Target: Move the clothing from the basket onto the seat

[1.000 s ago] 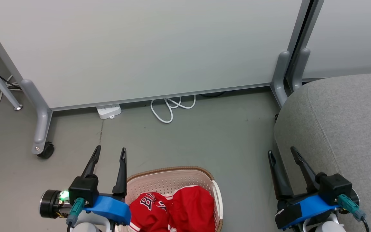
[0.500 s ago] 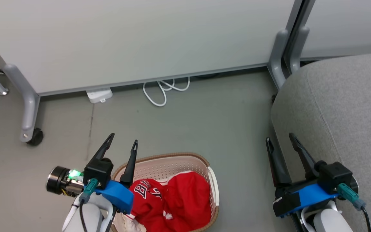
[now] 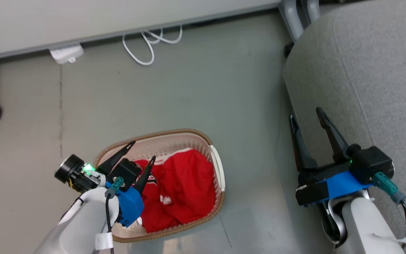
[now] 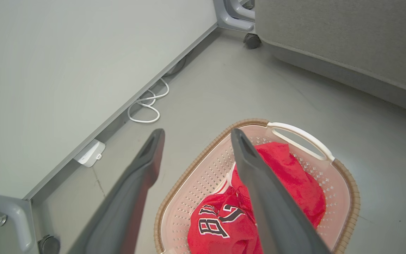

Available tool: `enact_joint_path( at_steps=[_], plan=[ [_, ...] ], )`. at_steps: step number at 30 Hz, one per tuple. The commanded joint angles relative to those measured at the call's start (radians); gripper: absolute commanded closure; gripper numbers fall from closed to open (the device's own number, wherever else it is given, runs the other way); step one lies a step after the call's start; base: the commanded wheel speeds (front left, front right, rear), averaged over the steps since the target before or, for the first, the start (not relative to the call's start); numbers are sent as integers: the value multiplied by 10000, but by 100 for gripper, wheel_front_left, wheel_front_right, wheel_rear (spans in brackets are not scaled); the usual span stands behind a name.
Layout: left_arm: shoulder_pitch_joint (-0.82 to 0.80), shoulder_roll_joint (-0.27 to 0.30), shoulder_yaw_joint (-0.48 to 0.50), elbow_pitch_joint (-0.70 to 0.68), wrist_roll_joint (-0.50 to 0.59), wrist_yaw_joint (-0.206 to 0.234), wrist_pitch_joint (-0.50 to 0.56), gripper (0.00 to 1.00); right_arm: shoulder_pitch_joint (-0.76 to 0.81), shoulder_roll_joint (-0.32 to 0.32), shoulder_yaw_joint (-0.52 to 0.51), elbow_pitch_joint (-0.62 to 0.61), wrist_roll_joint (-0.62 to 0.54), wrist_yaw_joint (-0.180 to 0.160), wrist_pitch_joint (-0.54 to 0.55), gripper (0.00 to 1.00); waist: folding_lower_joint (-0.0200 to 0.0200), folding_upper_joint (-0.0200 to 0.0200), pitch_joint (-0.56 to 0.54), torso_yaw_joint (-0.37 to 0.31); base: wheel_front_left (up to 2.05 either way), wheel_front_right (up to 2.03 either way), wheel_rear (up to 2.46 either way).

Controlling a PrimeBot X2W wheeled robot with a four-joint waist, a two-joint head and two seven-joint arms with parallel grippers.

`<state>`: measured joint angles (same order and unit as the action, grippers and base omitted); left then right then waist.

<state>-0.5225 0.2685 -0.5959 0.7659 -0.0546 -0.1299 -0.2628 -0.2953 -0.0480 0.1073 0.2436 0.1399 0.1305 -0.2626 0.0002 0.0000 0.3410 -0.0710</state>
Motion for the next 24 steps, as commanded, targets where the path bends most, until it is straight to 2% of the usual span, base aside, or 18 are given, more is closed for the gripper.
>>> enact_joint_path(
  at_steps=[1, 8, 16, 24],
  plan=[
    [-367, 174, -407, 304, -129, -4, -31, 0, -288, -41, 57, -88, -2, 4, -35, 0, -2, 0, 759, -397, 0, 0, 0],
    [-1323, 597, -2293, 1490, -387, -4, -30, 0, -822, -40, 149, -247, -35, 4, -35, 0, -2, 0, 1753, -690, 0, 0, 0],
    [-2402, 792, -4593, 3307, -965, -4, 53, 0, -1413, -37, 212, -534, -100, 4, -35, 0, -2, 0, 2929, -1037, 0, 0, 0],
    [-3558, 1024, -6309, 4279, -1397, -3, 341, 0, -1876, -37, 201, -753, -227, 4, -36, 0, -2, 0, 4100, -1268, 0, 0, 0]
  ],
)
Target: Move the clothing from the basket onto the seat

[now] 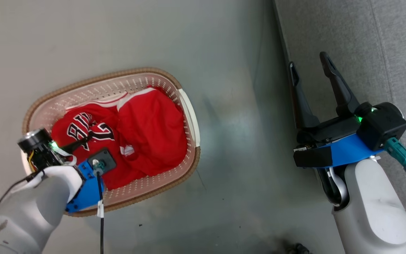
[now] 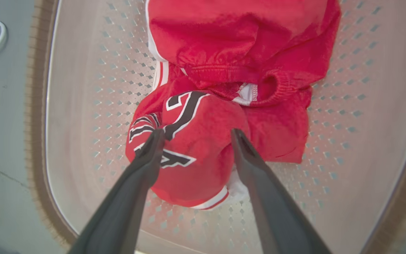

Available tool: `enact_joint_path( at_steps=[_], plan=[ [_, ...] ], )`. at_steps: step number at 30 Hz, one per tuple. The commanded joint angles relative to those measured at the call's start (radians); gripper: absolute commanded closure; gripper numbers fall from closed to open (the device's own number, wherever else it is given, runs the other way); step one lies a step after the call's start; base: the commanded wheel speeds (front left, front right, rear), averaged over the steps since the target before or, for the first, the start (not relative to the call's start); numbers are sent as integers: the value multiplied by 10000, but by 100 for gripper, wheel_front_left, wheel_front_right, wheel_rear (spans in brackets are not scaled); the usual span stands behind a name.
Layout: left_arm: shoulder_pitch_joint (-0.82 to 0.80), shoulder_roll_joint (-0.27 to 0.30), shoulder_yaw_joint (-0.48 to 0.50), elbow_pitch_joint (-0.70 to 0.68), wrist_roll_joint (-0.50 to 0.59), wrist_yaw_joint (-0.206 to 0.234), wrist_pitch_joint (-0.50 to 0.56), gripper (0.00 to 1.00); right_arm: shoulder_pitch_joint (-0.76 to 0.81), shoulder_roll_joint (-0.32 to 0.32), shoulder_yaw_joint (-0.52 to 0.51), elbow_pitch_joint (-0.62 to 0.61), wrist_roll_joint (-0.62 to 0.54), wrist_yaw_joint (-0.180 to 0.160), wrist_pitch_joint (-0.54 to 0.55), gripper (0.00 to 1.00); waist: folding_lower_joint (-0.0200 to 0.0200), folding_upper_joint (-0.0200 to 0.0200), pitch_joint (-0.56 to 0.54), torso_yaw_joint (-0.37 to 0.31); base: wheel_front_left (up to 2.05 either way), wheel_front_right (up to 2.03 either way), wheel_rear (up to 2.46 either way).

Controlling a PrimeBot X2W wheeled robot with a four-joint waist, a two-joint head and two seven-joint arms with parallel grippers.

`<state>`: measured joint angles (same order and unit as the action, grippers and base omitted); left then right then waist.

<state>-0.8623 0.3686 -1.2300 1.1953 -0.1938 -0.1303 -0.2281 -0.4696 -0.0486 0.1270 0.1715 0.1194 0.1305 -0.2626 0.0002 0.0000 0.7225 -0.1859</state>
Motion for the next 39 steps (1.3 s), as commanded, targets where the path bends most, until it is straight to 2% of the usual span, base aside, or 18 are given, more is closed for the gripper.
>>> enact_joint_path(
  at_steps=[1, 11, 19, 20, 21, 22, 23, 33, 39],
  plan=[
    [-264, 22, -71, 51, 14, 0, 42, 0, -168, -33, 1, -46, -36, 4, -36, 0, -2, 0, 421, -136, 0, 0, 0],
    [-1101, 309, -504, 498, 640, 0, 679, 0, -426, -31, -35, -313, 2, 4, -36, 0, -2, 0, 1600, -401, 0, 0, 0],
    [-1180, 251, -526, 605, 930, 0, 1405, 0, -566, -31, -106, -454, 98, 4, -36, 0, -2, 0, 2018, -483, 0, 0, 0],
    [-1176, 250, -527, 632, 888, 0, 1535, 5, -591, -31, -110, -453, 108, 3, -35, 0, -2, 0, 2031, -490, 0, 0, 0],
    [-1145, 238, -526, 642, 924, 0, 1647, 61, -619, -31, -117, -445, 116, 3, -36, 0, -2, 0, 2044, -499, 0, 0, 0],
    [-1133, 226, -528, 645, 938, 0, 1720, 94, -636, -31, -124, -446, 126, 3, -35, 0, -2, 0, 2049, -507, 0, 0, 0],
    [-1131, 220, -527, 647, 935, 0, 1744, 100, -639, -31, -132, -456, 142, 3, -36, 0, -2, 0, 2047, -513, 0, 0, 0],
    [-880, 124, -527, 490, 635, 0, 1748, 100, -549, -31, -271, -341, 118, 4, -35, 0, -2, 0, 1673, -438, 0, 0, 0],
    [-631, -173, -529, 318, 261, 0, 1408, 100, -385, -31, -356, -220, 17, 4, -35, 0, -2, 0, 1138, -213, 0, 0, 0]
  ],
)
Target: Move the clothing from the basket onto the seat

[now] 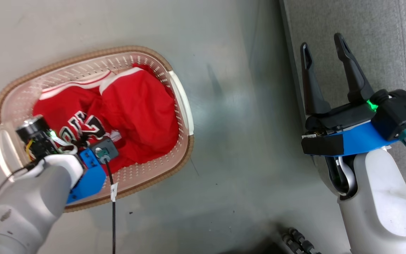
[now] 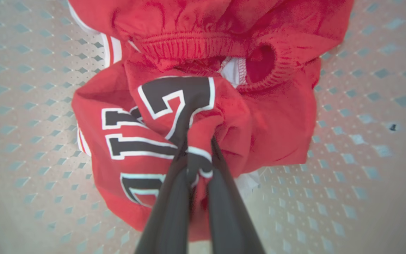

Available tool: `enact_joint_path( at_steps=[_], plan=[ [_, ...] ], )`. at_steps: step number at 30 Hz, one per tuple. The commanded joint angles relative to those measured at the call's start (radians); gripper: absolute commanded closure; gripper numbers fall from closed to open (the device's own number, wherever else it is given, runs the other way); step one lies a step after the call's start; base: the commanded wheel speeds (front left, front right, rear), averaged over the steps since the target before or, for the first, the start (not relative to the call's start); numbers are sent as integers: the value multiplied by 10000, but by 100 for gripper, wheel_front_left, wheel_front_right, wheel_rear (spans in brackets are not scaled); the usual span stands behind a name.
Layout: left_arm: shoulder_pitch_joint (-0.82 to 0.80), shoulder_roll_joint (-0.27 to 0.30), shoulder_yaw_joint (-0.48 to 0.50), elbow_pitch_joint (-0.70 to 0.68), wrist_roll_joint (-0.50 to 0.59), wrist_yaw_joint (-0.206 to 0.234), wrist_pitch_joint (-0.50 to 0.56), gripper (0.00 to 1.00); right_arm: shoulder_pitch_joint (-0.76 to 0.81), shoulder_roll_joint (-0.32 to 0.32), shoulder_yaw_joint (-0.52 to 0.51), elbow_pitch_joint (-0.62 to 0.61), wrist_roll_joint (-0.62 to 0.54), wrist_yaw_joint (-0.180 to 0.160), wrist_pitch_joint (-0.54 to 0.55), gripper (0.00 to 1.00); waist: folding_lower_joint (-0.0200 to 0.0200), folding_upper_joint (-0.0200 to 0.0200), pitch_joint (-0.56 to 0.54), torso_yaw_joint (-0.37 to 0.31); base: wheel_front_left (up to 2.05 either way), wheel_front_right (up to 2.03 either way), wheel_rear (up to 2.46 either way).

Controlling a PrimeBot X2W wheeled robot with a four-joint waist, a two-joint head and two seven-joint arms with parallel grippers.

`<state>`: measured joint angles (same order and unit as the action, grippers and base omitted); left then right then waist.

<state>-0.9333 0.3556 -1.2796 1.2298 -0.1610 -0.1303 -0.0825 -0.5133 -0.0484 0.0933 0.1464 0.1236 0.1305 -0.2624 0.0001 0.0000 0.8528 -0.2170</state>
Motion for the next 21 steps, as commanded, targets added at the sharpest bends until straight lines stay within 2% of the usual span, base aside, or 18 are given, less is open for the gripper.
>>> enact_joint_path(
  at_steps=[1, 13, 21],
  plan=[
    [119, -112, -31, -61, -232, 0, -135, 100, 67, -33, -34, 58, -40, 4, -37, 0, -1, 0, -289, 142, 0, 0, 0],
    [494, -1221, -32, -536, -1732, 0, -1309, 100, 612, -36, -276, 340, -393, 3, -38, 0, -1, 0, -1983, 950, 0, 0, 0],
    [658, -1667, 130, -874, -2744, -1, -1778, 100, 1091, -36, -435, 537, -628, 3, -37, 0, -1, 0, -3180, 1421, 0, 0, 0]
  ],
)
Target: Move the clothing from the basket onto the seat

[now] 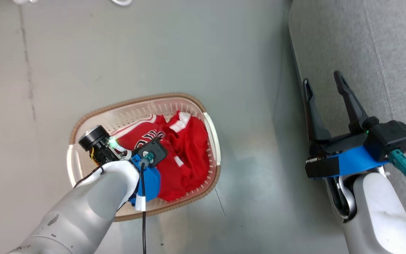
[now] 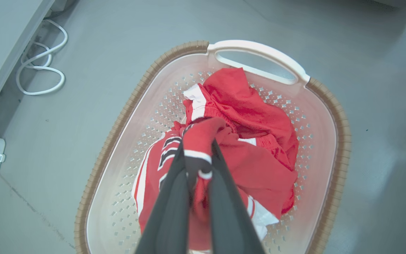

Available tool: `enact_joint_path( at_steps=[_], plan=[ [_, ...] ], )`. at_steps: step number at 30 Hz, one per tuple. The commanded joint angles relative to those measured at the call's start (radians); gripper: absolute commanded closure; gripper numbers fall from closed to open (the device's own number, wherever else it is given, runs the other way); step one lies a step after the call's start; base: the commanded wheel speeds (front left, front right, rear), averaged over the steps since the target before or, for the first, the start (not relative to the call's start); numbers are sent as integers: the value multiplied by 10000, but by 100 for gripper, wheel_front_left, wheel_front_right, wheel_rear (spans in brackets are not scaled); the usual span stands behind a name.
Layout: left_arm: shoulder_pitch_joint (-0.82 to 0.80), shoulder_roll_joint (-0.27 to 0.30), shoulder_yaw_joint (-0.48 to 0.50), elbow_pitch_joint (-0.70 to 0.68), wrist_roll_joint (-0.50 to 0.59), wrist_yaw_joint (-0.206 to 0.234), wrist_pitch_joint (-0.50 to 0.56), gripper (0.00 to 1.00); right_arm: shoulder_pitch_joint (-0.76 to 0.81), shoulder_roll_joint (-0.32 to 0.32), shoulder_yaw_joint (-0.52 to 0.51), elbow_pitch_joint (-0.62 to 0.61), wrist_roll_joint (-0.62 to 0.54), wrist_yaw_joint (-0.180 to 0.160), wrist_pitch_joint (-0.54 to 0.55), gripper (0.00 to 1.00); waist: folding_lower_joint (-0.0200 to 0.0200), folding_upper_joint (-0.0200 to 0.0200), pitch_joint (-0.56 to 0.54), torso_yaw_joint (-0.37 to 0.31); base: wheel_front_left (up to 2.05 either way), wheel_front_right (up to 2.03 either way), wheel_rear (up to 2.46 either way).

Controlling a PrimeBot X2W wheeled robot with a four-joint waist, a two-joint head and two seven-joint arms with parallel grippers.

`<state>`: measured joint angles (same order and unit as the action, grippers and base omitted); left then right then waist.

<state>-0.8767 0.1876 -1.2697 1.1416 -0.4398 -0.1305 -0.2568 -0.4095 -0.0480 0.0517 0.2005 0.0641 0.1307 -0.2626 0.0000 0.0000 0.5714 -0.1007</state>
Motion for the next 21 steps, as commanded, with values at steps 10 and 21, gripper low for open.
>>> enact_joint_path(
  at_steps=[10, 21],
  plan=[
    [429, 122, 1505, -2185, -368, 301, -95, 100, 798, -40, -326, 171, -196, 1, -35, 0, 0, 0, -1654, 704, 0, 0, 0],
    [1178, 154, 3503, -4533, 150, 501, -99, 100, 1641, -40, -466, 361, -216, 1, -35, 0, 0, 0, -3053, 862, 0, 0, 0]
  ],
)
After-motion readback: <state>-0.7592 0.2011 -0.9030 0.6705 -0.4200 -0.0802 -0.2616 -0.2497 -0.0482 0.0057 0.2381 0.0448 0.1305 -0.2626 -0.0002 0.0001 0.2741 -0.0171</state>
